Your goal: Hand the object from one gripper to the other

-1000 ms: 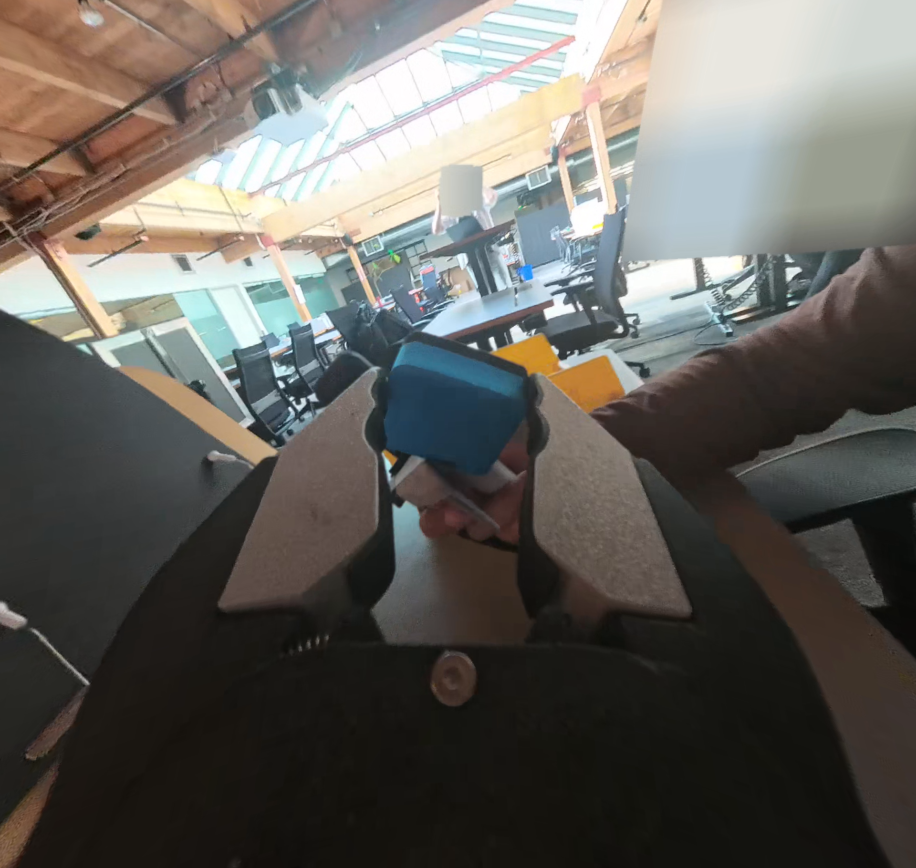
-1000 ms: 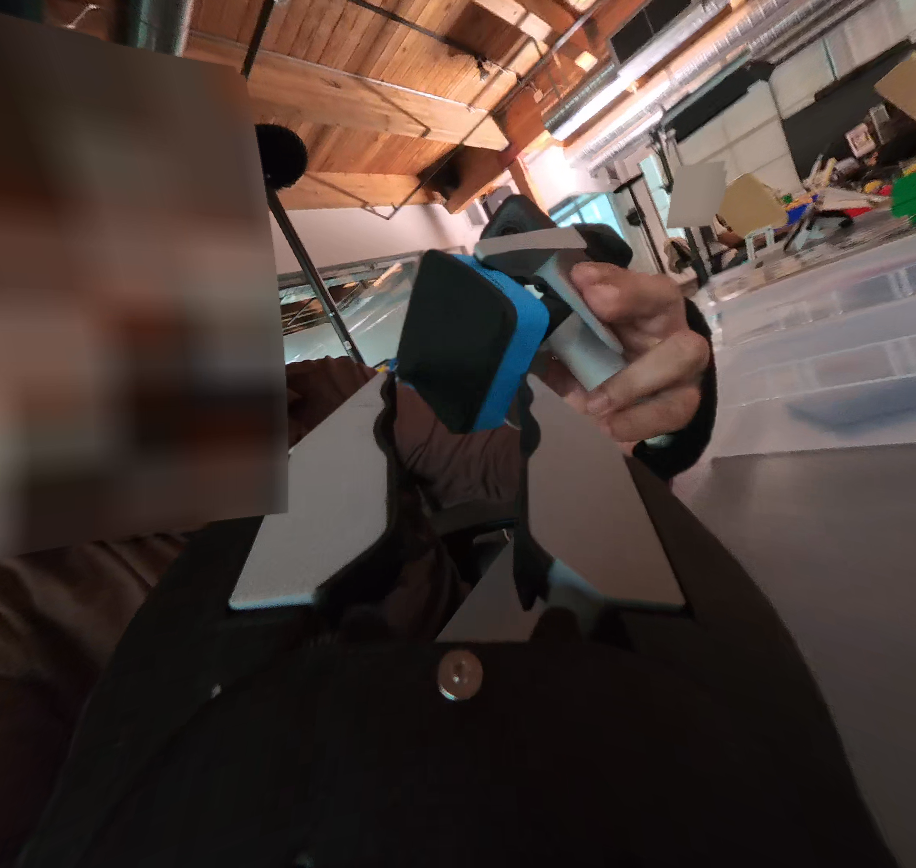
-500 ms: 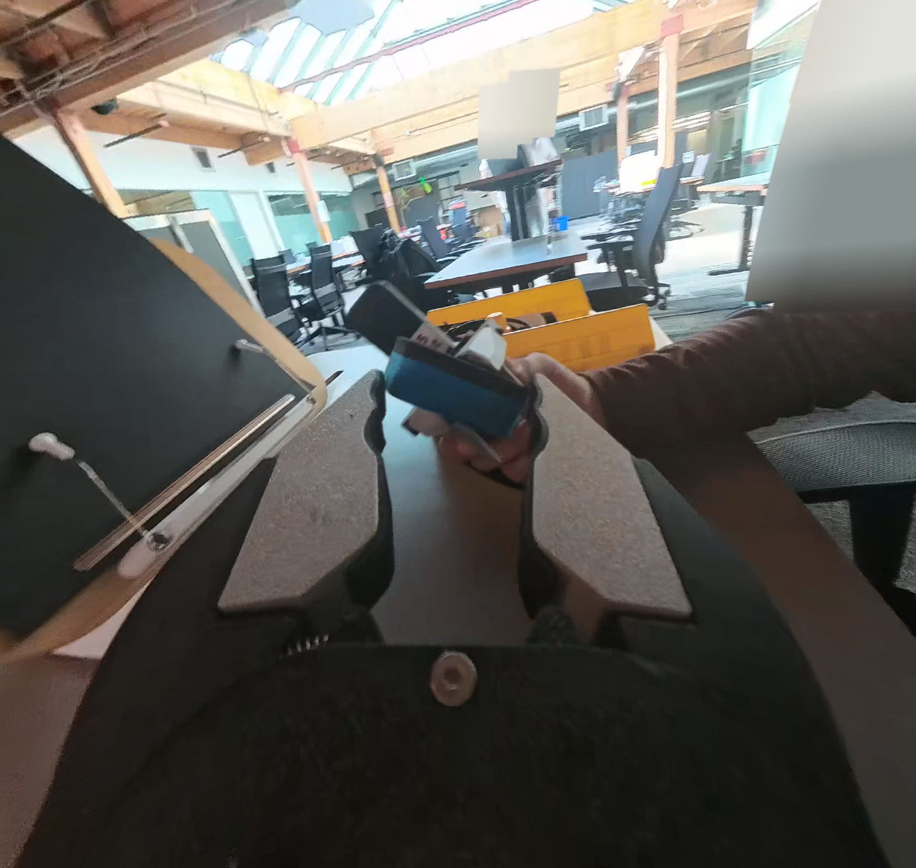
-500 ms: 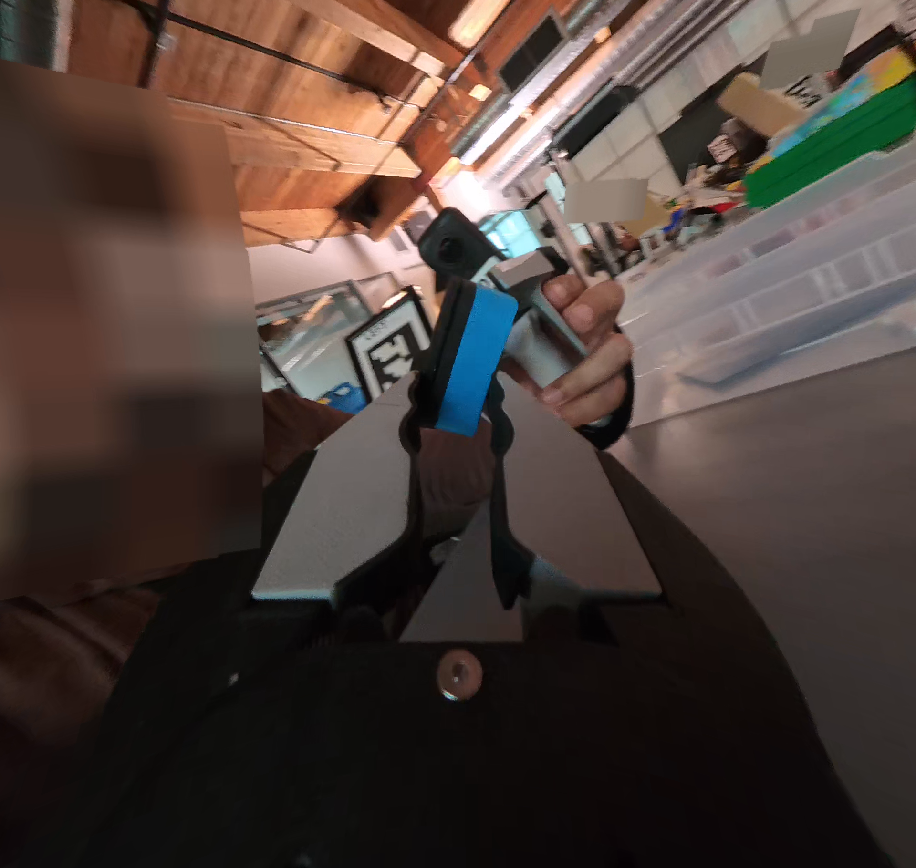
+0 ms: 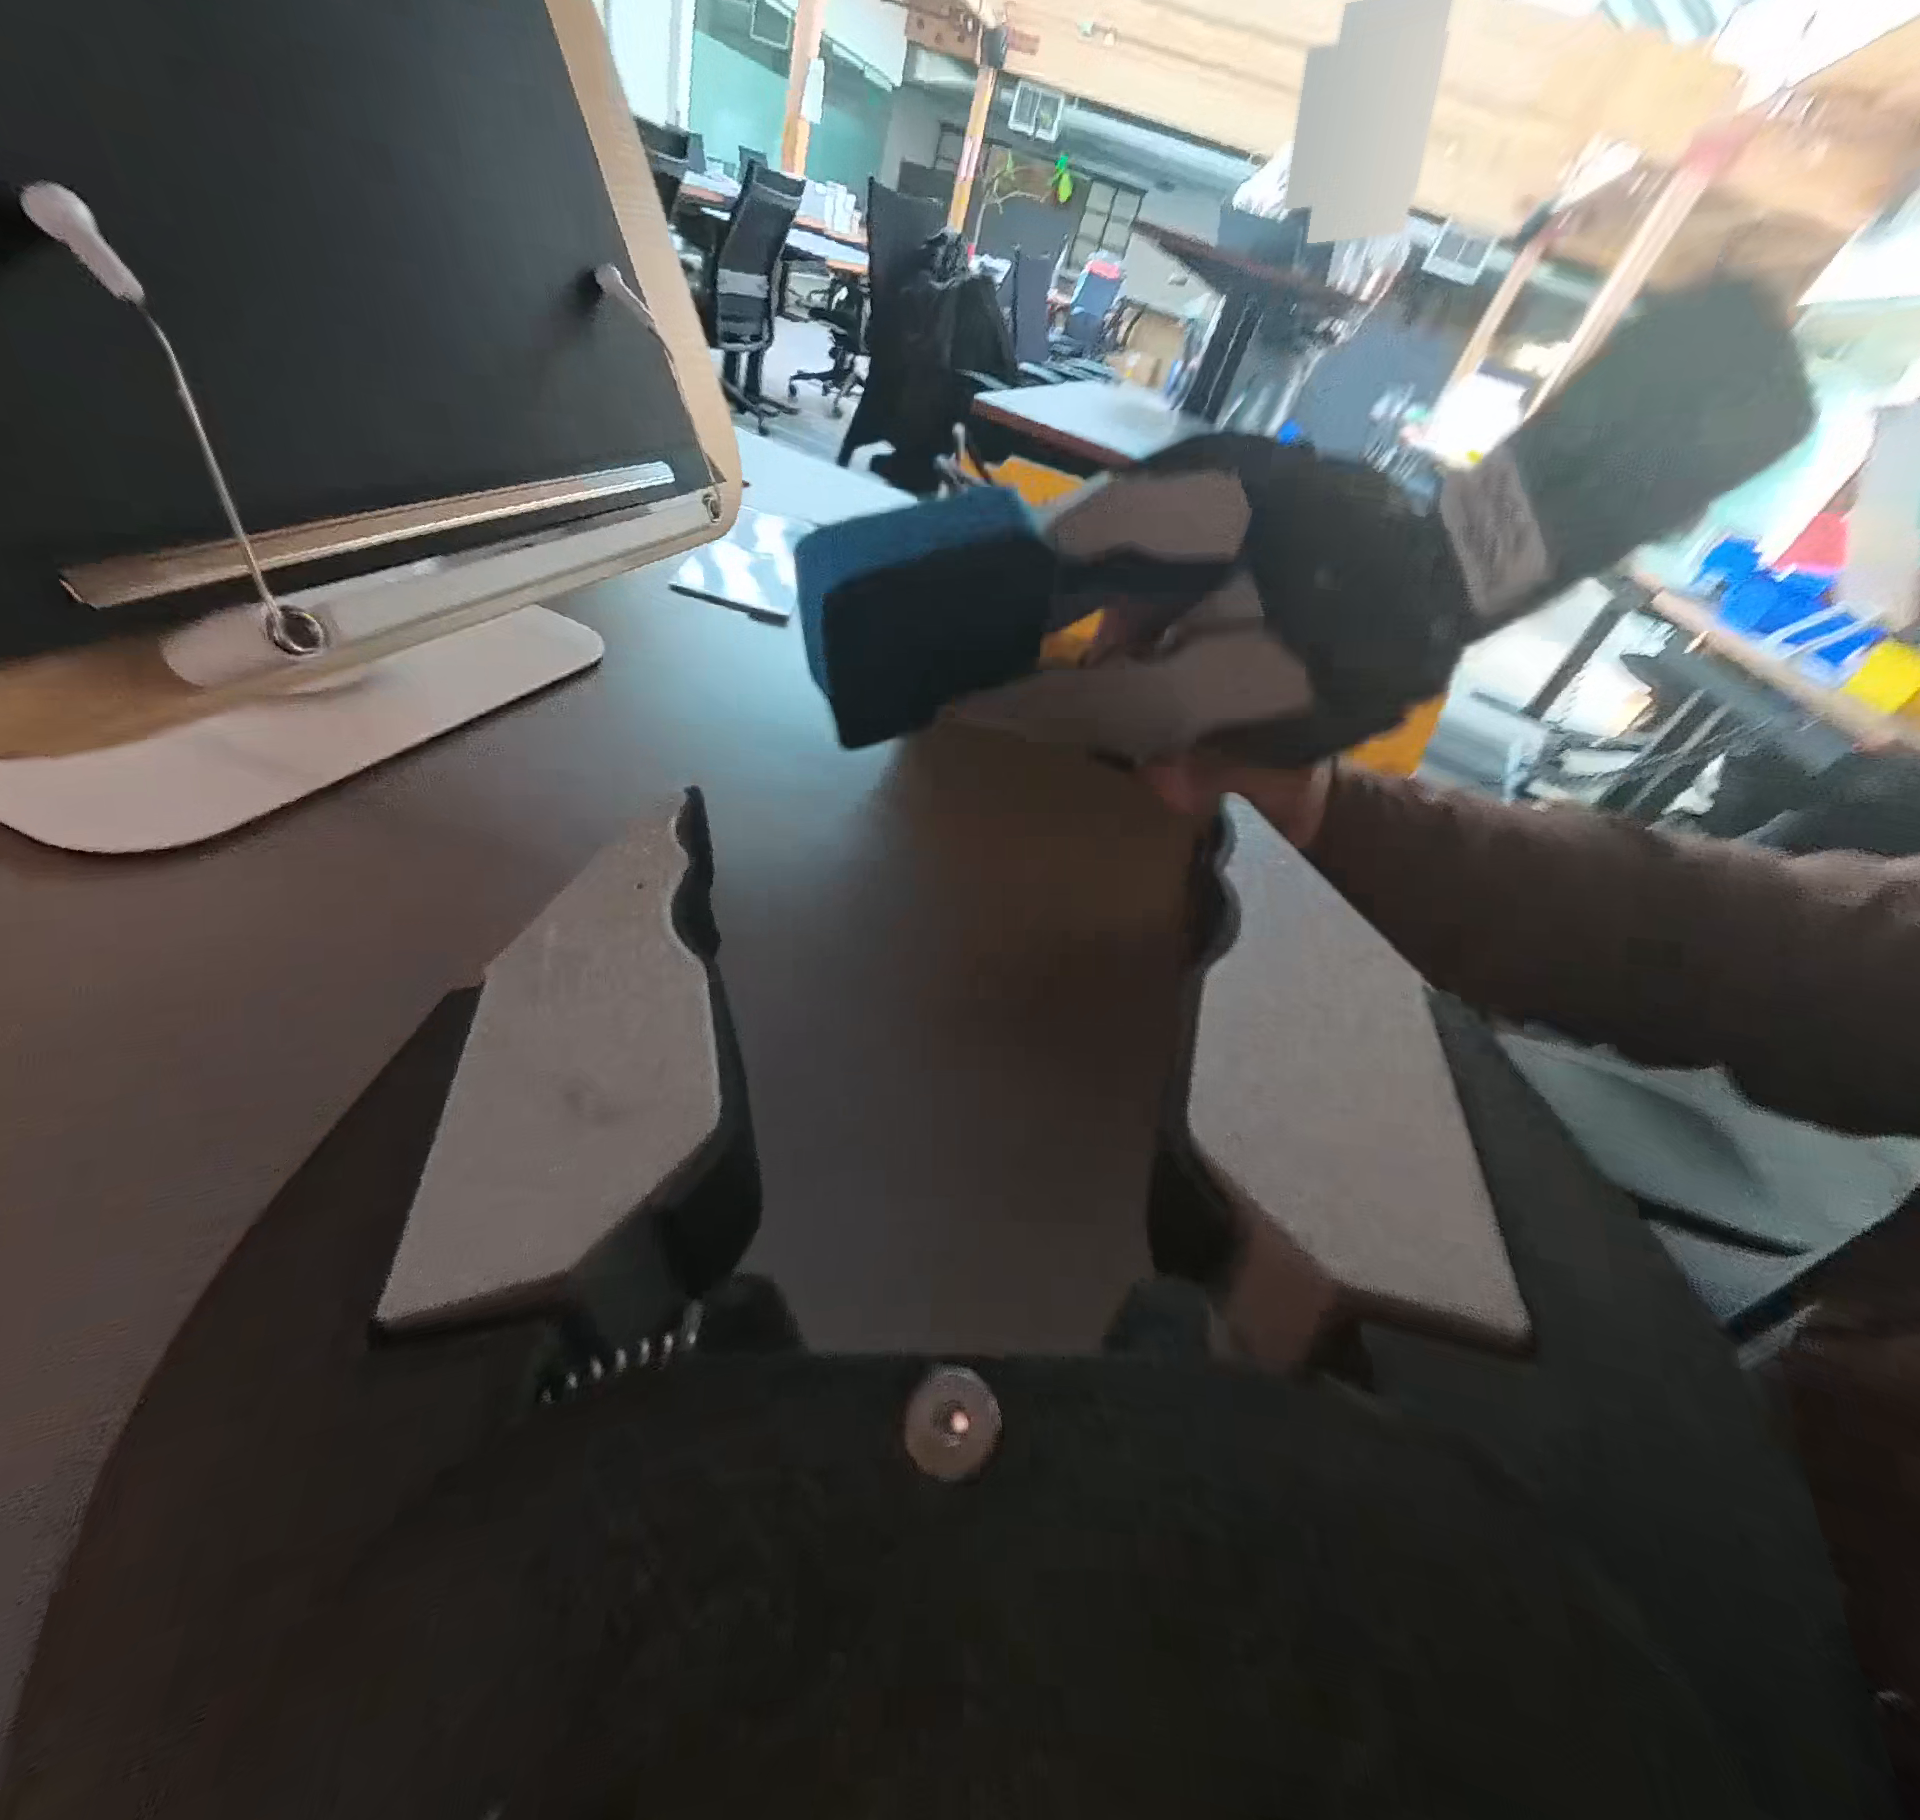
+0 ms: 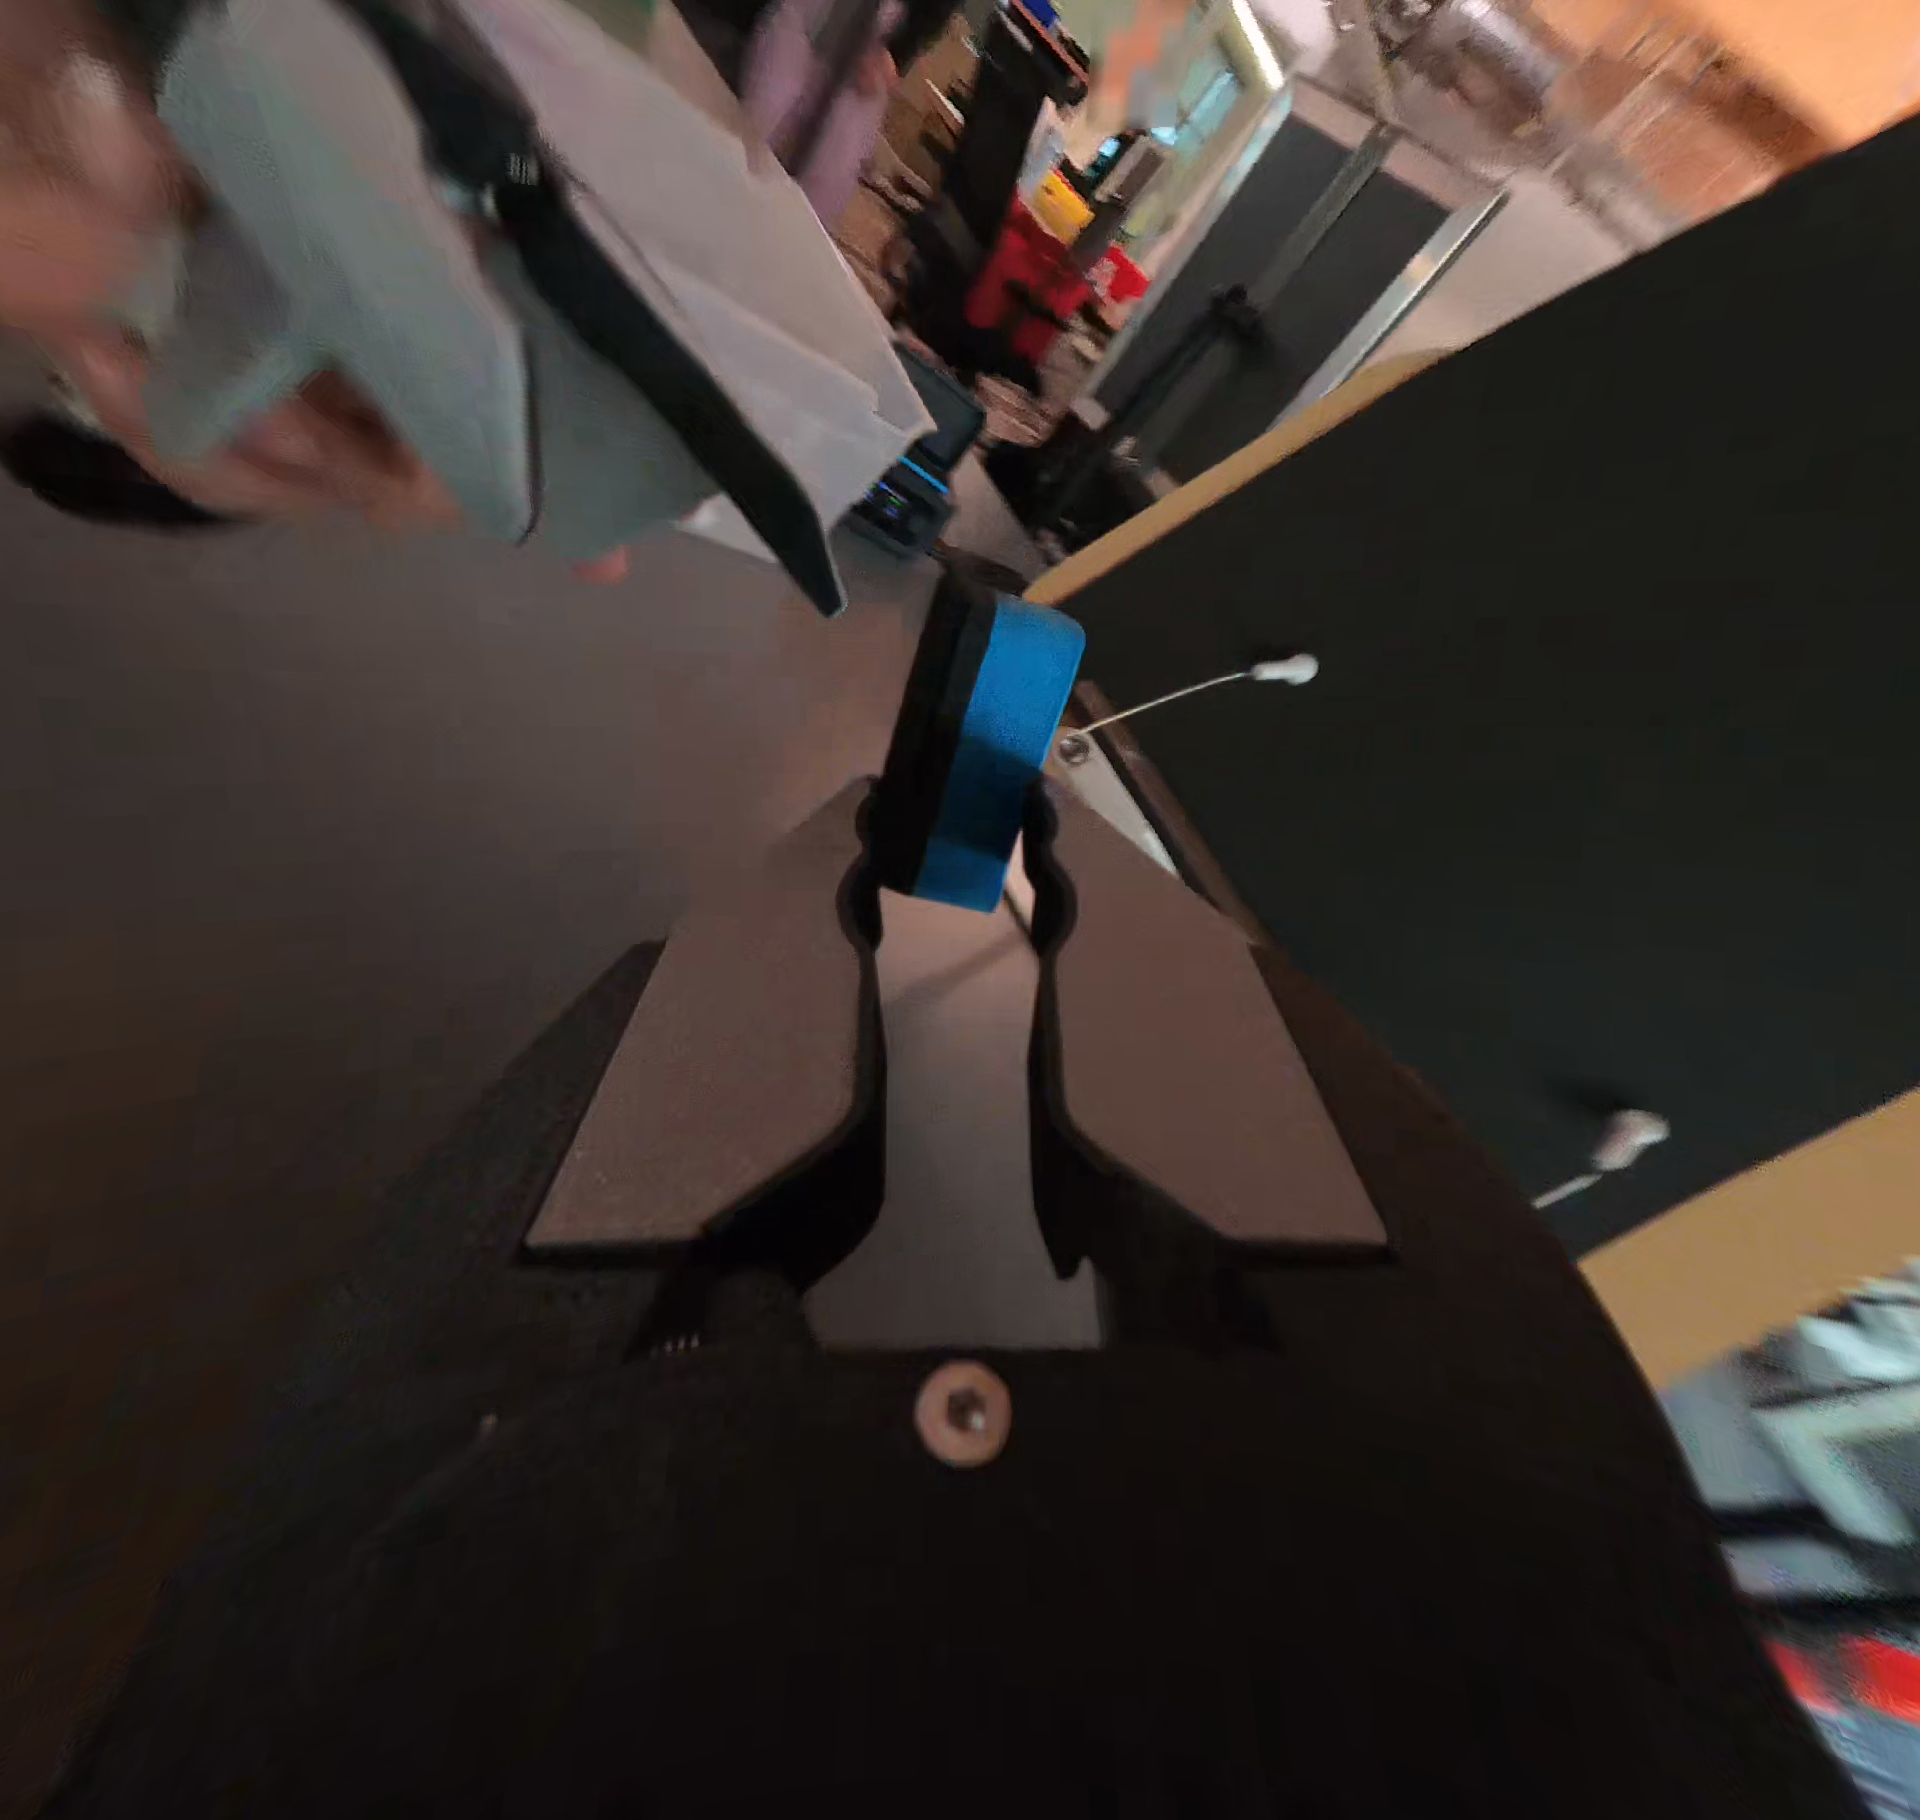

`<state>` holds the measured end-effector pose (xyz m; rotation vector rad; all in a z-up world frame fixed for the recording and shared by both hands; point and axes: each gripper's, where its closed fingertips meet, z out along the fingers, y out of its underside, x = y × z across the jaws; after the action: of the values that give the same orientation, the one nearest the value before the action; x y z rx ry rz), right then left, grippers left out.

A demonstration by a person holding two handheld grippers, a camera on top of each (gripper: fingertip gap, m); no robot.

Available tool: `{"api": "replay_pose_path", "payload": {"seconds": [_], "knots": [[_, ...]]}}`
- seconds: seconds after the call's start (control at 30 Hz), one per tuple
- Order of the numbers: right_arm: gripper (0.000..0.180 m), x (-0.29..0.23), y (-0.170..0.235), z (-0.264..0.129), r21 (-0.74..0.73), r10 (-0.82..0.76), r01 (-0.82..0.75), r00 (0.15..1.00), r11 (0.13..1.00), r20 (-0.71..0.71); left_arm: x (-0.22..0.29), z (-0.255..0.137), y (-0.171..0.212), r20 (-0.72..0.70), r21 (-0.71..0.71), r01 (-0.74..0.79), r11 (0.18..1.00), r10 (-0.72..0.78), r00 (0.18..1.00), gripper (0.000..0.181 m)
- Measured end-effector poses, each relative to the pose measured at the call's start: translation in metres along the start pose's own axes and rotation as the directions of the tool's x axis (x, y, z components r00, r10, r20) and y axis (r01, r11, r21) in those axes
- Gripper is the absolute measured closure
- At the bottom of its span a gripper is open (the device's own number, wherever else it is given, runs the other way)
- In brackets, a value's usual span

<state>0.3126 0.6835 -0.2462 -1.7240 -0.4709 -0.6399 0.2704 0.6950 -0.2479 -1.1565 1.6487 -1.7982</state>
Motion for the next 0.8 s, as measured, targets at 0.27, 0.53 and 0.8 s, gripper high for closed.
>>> {"api": "replay_pose_path", "payload": {"seconds": [0.27,0.53,0.8], "knots": [[0.157,-0.022,-0.002,0.015,-0.09,-0.311,0.303,0.946,0.949,-0.095,-0.005,0.005,-0.001,0.041,0.027,0.036,0.999,-0.037,0.998,0.075],[0.156,-0.038,-0.019,0.016,-0.108,-0.492,0.48,0.855,0.87,-0.162,-0.007,0.014,0.008,0.121,-0.003,-0.135,0.991,0.134,0.983,0.119],[0.156,-0.042,0.027,0.027,-0.175,-0.147,0.157,0.987,0.972,0.071,-0.048,-0.006,0.004,0.379,-0.219,-0.461,0.86,0.51,0.772,0.127]]}}
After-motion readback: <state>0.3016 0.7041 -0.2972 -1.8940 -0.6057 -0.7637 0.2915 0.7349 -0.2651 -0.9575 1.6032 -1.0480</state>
